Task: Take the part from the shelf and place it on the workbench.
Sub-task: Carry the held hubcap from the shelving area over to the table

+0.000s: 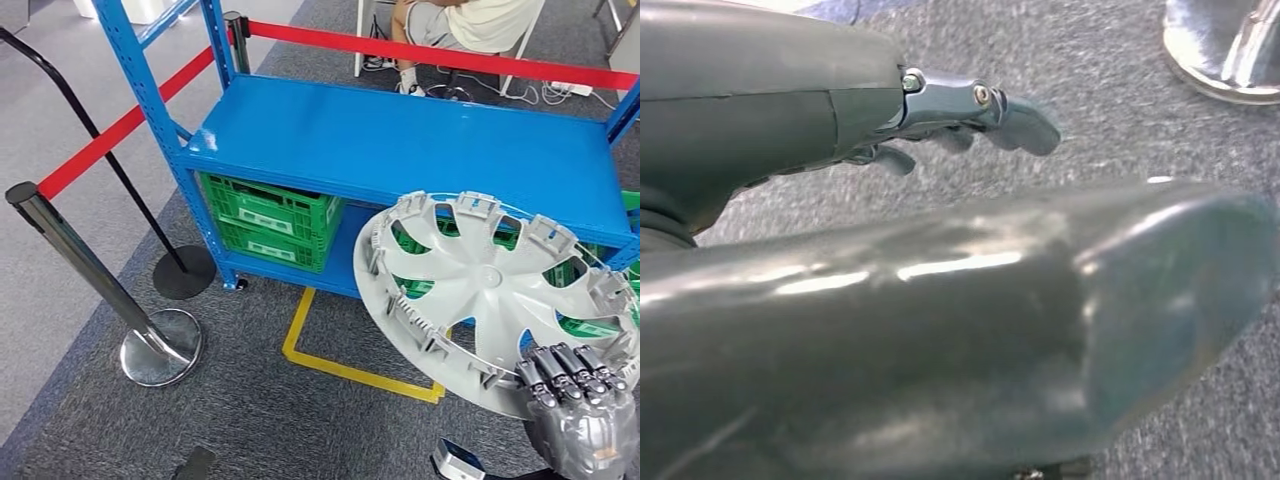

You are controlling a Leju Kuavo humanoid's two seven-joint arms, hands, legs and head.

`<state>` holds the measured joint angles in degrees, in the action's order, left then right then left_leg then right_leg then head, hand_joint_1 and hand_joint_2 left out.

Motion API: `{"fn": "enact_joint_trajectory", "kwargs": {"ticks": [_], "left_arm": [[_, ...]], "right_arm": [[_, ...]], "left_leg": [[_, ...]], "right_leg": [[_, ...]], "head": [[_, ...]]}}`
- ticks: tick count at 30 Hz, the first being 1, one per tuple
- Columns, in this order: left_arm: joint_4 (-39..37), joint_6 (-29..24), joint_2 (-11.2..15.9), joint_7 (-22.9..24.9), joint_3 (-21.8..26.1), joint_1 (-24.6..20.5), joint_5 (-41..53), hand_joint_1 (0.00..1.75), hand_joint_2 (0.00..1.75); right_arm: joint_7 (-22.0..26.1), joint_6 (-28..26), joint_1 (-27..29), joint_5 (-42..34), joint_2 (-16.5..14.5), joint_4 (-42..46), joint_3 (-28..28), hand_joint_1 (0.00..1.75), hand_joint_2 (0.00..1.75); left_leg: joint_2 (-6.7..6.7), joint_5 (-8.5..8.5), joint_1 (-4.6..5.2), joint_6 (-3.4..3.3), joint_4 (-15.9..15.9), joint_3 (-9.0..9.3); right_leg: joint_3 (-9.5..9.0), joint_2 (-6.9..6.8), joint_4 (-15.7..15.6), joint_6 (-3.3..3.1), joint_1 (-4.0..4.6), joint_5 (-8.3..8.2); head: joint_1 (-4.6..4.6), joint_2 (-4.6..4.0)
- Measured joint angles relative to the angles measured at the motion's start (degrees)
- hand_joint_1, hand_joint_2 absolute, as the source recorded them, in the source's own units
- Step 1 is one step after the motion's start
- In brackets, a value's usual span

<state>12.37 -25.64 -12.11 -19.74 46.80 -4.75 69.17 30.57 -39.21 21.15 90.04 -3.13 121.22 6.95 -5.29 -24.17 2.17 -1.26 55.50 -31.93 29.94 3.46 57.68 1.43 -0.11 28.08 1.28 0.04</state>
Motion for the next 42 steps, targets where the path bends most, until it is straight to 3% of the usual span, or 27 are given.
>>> {"fn": "enact_joint_trajectory", "kwargs": {"ticks": [1,3,6,7,8,10,12,13,14,16,18,20,22,23,24,25,27,29,31,32,34,35,37,38,39,40,42], "left_arm": [[0.0,0.0,0.0,0.0,0.0,0.1,0.0,0.00,0.00],[0.0,0.0,0.0,0.0,0.0,0.2,0.2,0.00,0.00],[0.0,0.0,-0.1,0.1,0.0,0.1,0.4,0.00,0.00],[0.0,0.0,-0.1,0.2,0.0,0.1,0.4,0.00,0.00],[0.0,0.0,-0.1,0.2,0.0,0.1,0.4,0.00,0.00],[0.0,0.0,-0.2,0.3,0.0,0.1,0.4,0.00,0.00],[0.0,0.0,-0.2,0.4,-0.1,0.0,0.4,0.00,0.00],[0.0,0.0,-0.2,0.4,-0.1,-0.2,0.4,0.00,0.00],[0.0,0.0,-0.3,0.4,-0.1,-0.3,0.4,0.00,0.00],[0.0,0.0,-0.3,0.4,-0.1,-0.2,0.4,0.00,0.00],[0.0,0.0,-0.2,0.5,-0.1,0.0,0.4,0.00,0.00],[0.0,0.0,-0.3,0.5,-0.1,-0.1,0.4,0.00,0.00],[0.0,0.1,-0.3,0.5,-0.1,-0.2,0.4,0.00,0.00],[0.0,0.1,-0.3,0.5,-0.1,-0.2,0.4,0.00,0.00],[0.0,0.1,-0.3,0.5,-0.1,-0.1,0.4,0.00,0.00],[0.0,0.1,-0.3,0.5,-0.1,-0.1,0.4,0.00,0.00],[0.0,0.1,-0.3,0.5,-0.1,-0.2,0.5,0.00,0.00],[0.0,0.1,-0.4,0.6,-0.1,-0.3,0.5,0.00,0.00],[0.0,0.1,-0.3,0.6,-0.1,-0.2,0.6,0.00,0.00],[0.0,0.1,-0.3,0.6,-0.1,-0.1,0.6,0.00,0.00],[0.0,0.1,-0.3,0.6,-0.1,-0.1,0.6,0.00,0.00],[0.0,0.1,-0.4,0.6,-0.1,-0.2,0.6,0.00,0.00],[0.0,0.1,-0.4,0.6,-0.1,-0.3,0.7,0.00,0.00],[0.0,0.1,-0.4,0.6,-0.1,-0.3,0.8,0.00,0.00],[0.0,0.1,-0.4,0.6,-0.1,-0.3,0.8,0.00,0.00],[0.0,0.1,-0.4,0.7,-0.1,-0.3,0.9,0.00,0.00],[0.0,0.0,-0.4,0.9,-0.1,-0.3,0.9,0.00,0.00]], "right_arm": [[0.0,0.0,0.0,0.0,-0.1,0.0,0.0,1.75,1.75],[0.1,0.0,-0.1,0.0,-0.3,0.1,0.2,1.75,1.75],[0.5,0.0,-0.1,0.0,-0.5,0.2,0.5,1.75,1.75],[0.6,0.0,-0.1,0.0,-0.6,0.2,0.6,1.75,1.75],[0.7,0.0,-0.1,0.0,-0.6,0.3,0.7,1.75,1.75],[0.9,0.0,-0.2,0.0,-0.7,0.3,0.7,1.75,1.75],[0.9,0.0,-0.3,0.0,-0.8,0.5,0.8,1.75,1.75],[1.0,0.0,-0.4,0.0,-0.8,0.6,0.9,1.75,1.75],[1.0,0.0,-0.5,0.0,-0.9,0.7,0.9,1.75,1.75],[1.1,0.0,-0.9,0.0,-1.0,1.0,1.0,1.75,1.75],[1.5,0.0,-1.1,0.0,-1.0,1.4,1.1,1.75,1.75],[2.2,0.0,-1.2,0.0,-1.3,2.0,1.4,1.75,1.75],[2.8,0.0,-1.4,0.0,-1.8,2.7,1.8,1.75,1.75],[3.1,0.0,-1.5,0.0,-2.0,3.0,2.0,1.75,1.75],[3.3,0.0,-1.6,0.0,-2.3,3.3,2.3,1.75,1.75],[3.5,0.0,-1.7,0.0,-2.6,3.6,2.5,1.75,1.75],[3.9,0.0,-2.2,0.0,-3.1,4.5,2.9,1.75,1.75],[4.3,-0.1,-2.7,0.0,-3.7,5.4,3.3,1.75,1.75],[4.6,-0.1,-2.9,0.0,-4.1,6.0,3.8,1.75,1.75],[4.7,-0.1,-3.1,0.0,-4.3,6.3,3.9,1.75,1.75],[4.9,-0.1,-3.2,0.0,-4.8,6.8,4.2,1.75,1.75],[4.9,-0.1,-3.2,0.0,-5.0,7.1,4.4,1.75,1.75],[5.0,-0.1,-3.2,0.0,-5.3,7.4,4.7,1.75,1.75],[5.1,-0.1,-3.2,0.0,-5.4,7.4,4.9,1.75,1.75],[5.1,-0.1,-3.3,0.0,-5.5,7.4,5.0,1.75,1.75],[5.1,-0.1,-3.3,0.0,-5.7,7.5,5.1,1.75,1.75],[5.2,-0.1,-3.5,0.0,-5.9,7.8,5.4,1.75,1.75]], "left_leg": [[-0.14,-0.04,-0.01,0.30,0.3,-0.38],[1.23,-2.01,-0.03,1.20,3.0,-1.77],[4.04,-7.62,-0.96,2.65,13.3,-6.27],[4.34,-8.38,-1.32,2.93,15.8,-7.25],[4.53,-8.07,-1.65,3.14,16.3,-7.30],[5.26,-4.91,-2.10,3.39,11.4,-4.32],[7.82,-2.09,-2.01,3.30,3.7,-0.15],[8.84,-1.54,-1.85,3.03,1.3,0.91],[9.37,-1.48,-1.66,2.70,0.1,1.21],[8.27,-1.24,-1.52,1.76,-0.1,0.72],[6.99,-0.79,-1.58,0.89,-0.4,0.52],[5.69,-0.42,-1.53,0.25,-0.4,0.30],[4.17,-0.18,-1.27,-0.12,-0.4,0.03],[3.38,-0.10,-1.15,-0.20,-0.4,-0.04],[2.55,-0.04,-1.07,-0.22,-0.3,-0.07],[1.72,0.00,-1.04,-0.19,-0.2,-0.08],[0.18,-0.01,-0.97,0.05,0.4,-0.38],[-1.13,0.17,-1.00,0.58,1.0,-1.19],[-2.22,0.55,-1.21,1.28,1.2,-2.02],[-1.72,0.41,-1.17,1.62,1.4,-2.36],[1.34,-1.75,-1.10,2.38,4.7,-4.09],[3.11,-3.59,-1.15,2.77,8.1,-5.67],[4.43,-6.69,-1.64,3.33,15.4,-9.17],[4.55,-6.98,-1.87,3.49,17.3,-10.05],[4.61,-6.30,-2.05,3.58,17.2,-9.96],[4.87,-4.69,-2.16,3.61,14.8,-8.68],[6.95,-1.33,-2.06,3.49,7.1,-4.50]], "right_leg": [[0.17,-0.66,0.0,-0.32,-0.04,-0.23],[0.38,-2.04,-0.2,-0.89,-0.31,-0.65],[0.93,-4.24,-0.2,-1.26,-0.42,-1.02],[1.12,-4.96,-0.2,-1.24,-0.43,-1.13],[1.28,-5.70,-0.2,-1.18,-0.47,-1.22],[1.43,-7.09,-0.2,-0.94,-0.55,-1.39],[1.57,-8.34,-0.1,-0.54,-0.39,-1.48],[1.70,-8.92,0.0,-0.23,-0.24,-1.54],[1.82,-9.51,0.0,0.08,-0.08,-1.60],[2.03,-10.44,0.0,0.77,-0.17,-1.64],[2.86,-8.46,1.9,1.28,-0.45,-0.09],[5.51,-5.05,8.3,1.38,-0.50,3.69],[8.60,-3.78,15.4,1.22,-0.39,6.61],[9.15,-3.62,16.7,1.13,-0.36,6.63],[8.61,-3.50,15.7,1.02,-0.37,5.56],[7.02,-3.09,12.7,0.90,-0.41,3.66],[3.21,-0.25,5.0,0.83,-0.80,0.67],[1.50,2.01,1.5,0.78,-1.09,0.04],[1.54,1.20,1.4,0.42,-1.02,-0.07],[1.59,0.51,1.3,0.18,-1.03,-0.21],[1.55,-1.16,1.1,-0.33,-1.16,-0.40],[1.56,-2.01,1.1,-0.47,-1.11,-0.40],[1.60,-3.82,1.1,-0.60,-1.04,-0.34],[1.61,-4.67,1.1,-0.61,-1.03,-0.31],[1.60,-5.44,1.1,-0.60,-1.04,-0.28],[1.55,-6.17,1.1,-0.55,-1.04,-0.23],[1.43,-7.45,1.2,-0.20,-0.87,0.00]], "head": [[-0.04,0.00],[0.39,0.00],[0.89,0.00],[0.89,0.00],[0.90,0.00],[0.90,0.00],[0.97,0.00],[0.93,0.00],[0.92,0.00],[0.79,0.00],[0.61,0.00],[0.29,0.00],[0.10,0.00],[0.06,0.00],[0.05,0.00],[0.04,0.00],[0.04,0.00],[0.10,0.00],[0.12,0.00],[0.11,0.00],[0.54,0.00],[0.78,0.00],[0.97,0.00],[0.99,0.00],[0.99,0.00],[0.99,0.00],[1.01,0.00]]}}
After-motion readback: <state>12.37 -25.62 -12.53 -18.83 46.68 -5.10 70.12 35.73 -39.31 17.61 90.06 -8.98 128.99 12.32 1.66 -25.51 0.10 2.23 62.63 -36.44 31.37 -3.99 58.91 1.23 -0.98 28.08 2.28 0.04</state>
